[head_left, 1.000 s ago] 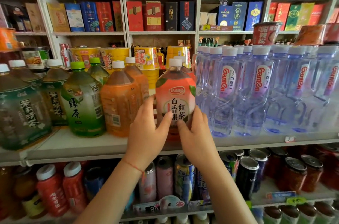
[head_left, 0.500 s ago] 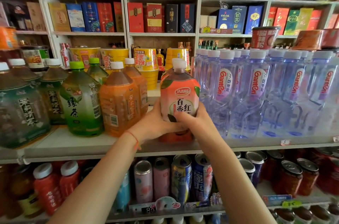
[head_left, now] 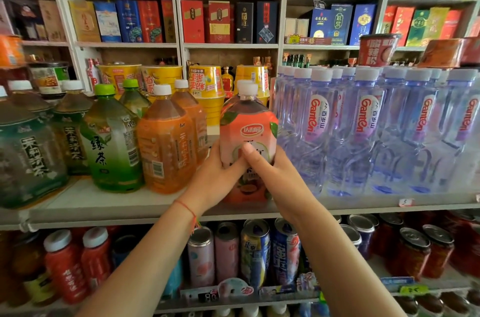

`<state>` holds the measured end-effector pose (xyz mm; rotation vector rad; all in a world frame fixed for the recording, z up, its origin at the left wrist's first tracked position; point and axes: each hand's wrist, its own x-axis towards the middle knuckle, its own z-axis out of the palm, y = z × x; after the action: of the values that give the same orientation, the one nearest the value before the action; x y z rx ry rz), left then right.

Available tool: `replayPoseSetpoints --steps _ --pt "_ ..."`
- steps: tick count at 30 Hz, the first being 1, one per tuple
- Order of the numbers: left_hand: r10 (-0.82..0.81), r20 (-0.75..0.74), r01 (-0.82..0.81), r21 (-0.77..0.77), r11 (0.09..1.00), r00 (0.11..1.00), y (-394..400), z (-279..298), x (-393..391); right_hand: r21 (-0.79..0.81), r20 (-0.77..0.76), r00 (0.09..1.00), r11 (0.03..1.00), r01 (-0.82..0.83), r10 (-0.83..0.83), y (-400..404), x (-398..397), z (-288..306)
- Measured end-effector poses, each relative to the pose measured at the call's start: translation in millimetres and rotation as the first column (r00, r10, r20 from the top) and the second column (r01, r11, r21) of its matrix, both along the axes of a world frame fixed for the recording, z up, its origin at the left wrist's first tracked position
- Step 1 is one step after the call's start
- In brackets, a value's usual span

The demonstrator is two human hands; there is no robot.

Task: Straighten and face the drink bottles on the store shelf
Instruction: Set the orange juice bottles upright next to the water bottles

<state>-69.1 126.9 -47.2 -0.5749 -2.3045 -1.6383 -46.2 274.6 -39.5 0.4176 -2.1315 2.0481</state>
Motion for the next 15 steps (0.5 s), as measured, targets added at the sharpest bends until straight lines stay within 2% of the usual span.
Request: replayPoseSetpoints --steps 6,10,12,13,15 --pt "-0.008 -0.056 0.007 -0.008 1.000 0.998 2.9 4.9 6.3 -0.084 0.051 0.998 0.996 0.031 -0.026 -6.9 7.1 5.6" --pt "0.076 -0.050 -0.081 -0.111 0.990 0.996 0.8 3.8 11.4 -0.093 0.003 0.985 0.981 0.171 -0.171 -14.9 9.0 3.7" --pt "0.196 -0.099 -0.212 -0.206 0.955 0.976 0.2 2.1 19.5 -0.086 -0.113 0.960 0.965 0.246 -0.255 -21.2 12.4 -1.5" --pt "0.254 -0.169 -0.288 -0.225 0.931 0.952 0.2 1.5 24.6 -0.064 -0.214 0.927 0.952 0.300 -0.307 -25.2 14.5 -3.6" --pt "0.373 -0.384 -0.467 -0.186 0.865 0.844 -3.6 0.5 31.7 -0.027 -0.489 0.778 0.898 0.438 -0.394 -32.5 16.4 -5.1"
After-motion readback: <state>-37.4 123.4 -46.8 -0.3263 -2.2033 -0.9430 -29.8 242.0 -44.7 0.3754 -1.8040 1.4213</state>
